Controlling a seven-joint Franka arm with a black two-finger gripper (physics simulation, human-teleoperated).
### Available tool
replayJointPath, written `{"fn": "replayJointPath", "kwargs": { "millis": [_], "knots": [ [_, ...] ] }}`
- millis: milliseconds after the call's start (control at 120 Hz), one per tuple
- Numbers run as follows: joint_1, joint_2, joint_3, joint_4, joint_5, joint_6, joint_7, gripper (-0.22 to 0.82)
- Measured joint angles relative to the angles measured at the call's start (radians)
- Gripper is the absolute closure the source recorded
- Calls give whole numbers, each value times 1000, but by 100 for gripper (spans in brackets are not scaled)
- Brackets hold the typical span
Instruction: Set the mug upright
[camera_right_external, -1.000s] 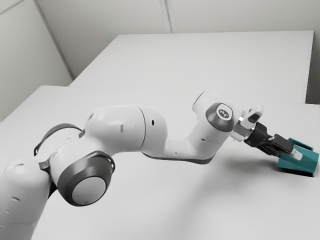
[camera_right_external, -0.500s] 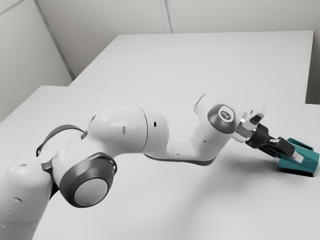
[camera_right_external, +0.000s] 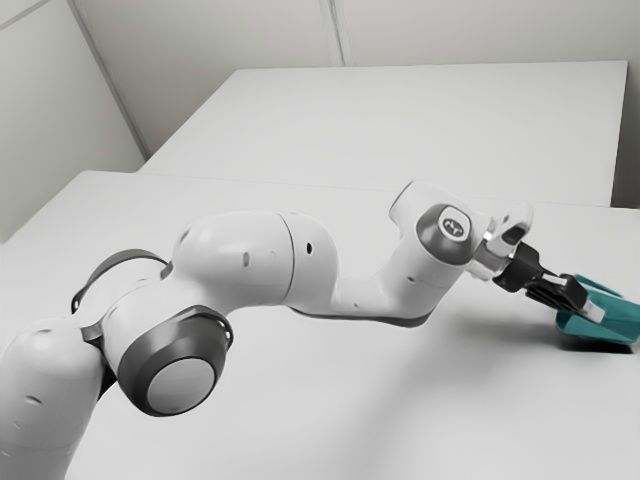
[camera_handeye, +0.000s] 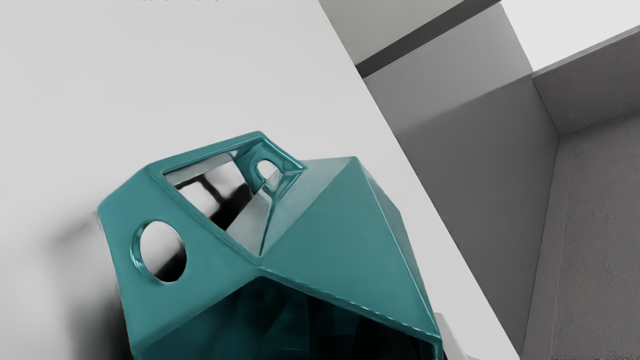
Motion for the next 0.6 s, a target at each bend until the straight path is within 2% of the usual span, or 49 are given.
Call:
{"fn": "replayJointPath", "kwargs": {
  "millis": [125, 358, 600],
  "knots": [
    [1, -26, -1, -5, 27, 2, -5, 76],
    [50, -156, -8, -64, 224, -17, -53, 78],
    [138, -278, -10, -140, 460, -126, -142, 78]
  ]
}}
